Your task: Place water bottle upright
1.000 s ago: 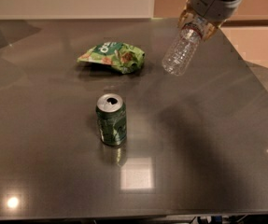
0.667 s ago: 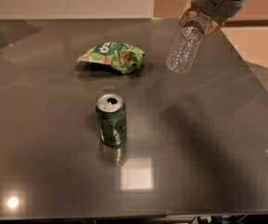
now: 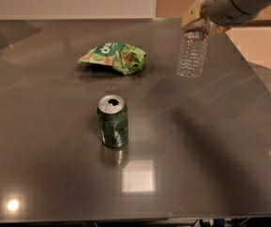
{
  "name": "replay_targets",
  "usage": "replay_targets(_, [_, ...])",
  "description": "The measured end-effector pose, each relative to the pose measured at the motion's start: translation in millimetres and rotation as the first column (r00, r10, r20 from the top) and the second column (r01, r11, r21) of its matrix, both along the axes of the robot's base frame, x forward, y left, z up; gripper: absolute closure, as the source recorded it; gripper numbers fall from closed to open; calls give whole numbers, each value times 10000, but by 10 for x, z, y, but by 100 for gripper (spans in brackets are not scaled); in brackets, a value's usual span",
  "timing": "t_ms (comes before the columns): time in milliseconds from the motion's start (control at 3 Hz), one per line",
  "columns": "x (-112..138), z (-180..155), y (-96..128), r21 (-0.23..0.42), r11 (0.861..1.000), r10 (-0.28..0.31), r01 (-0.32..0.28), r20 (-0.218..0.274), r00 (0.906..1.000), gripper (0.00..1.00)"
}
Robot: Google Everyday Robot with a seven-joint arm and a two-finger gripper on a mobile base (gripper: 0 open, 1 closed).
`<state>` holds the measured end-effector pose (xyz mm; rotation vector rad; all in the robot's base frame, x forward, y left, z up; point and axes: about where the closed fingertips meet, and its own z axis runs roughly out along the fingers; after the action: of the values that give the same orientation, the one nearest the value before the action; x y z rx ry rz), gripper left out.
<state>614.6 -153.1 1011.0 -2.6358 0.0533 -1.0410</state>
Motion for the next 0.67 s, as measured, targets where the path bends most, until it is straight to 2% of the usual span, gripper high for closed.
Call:
replay_targets(333, [-143,-29,-5,-361,9949,980,-940,1329,9863,100])
replay_targets(667, [-201,17,-7,-766,9851,1692,-1537,2782,9455,100])
